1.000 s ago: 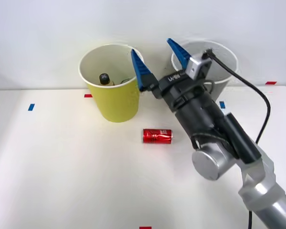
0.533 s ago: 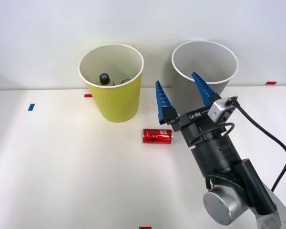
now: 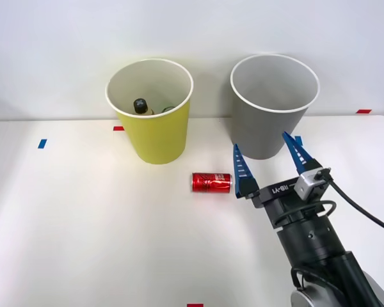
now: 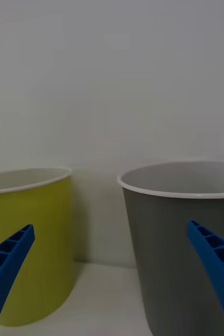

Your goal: Put cans in the gray bin, plastic bottles in the light green bin

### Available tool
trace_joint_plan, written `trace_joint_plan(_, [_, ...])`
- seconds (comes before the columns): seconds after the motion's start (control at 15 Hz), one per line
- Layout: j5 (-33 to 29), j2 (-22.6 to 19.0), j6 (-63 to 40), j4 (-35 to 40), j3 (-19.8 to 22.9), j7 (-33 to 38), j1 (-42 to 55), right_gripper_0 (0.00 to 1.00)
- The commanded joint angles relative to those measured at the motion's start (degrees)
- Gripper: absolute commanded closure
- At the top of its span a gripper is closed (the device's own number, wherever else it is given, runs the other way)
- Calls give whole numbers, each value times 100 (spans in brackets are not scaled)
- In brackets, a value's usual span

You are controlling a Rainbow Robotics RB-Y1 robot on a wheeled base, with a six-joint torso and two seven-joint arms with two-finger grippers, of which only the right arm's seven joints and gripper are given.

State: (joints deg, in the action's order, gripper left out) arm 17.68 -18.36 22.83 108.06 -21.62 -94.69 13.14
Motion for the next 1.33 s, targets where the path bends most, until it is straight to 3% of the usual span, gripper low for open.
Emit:
trace_joint_plan(0.07, [-107, 43, 73, -4, 123, 12, 338, 0])
trace_joint_plan(0.73, [-467, 219, 345, -4, 588, 197, 1463, 0])
trace_joint_plan(1.2, [-2400, 729, 732, -4, 1010, 2438, 2342, 0])
trace_joint_plan(1.33, [-2523, 825, 951, -4, 1001, 2781, 2553, 0])
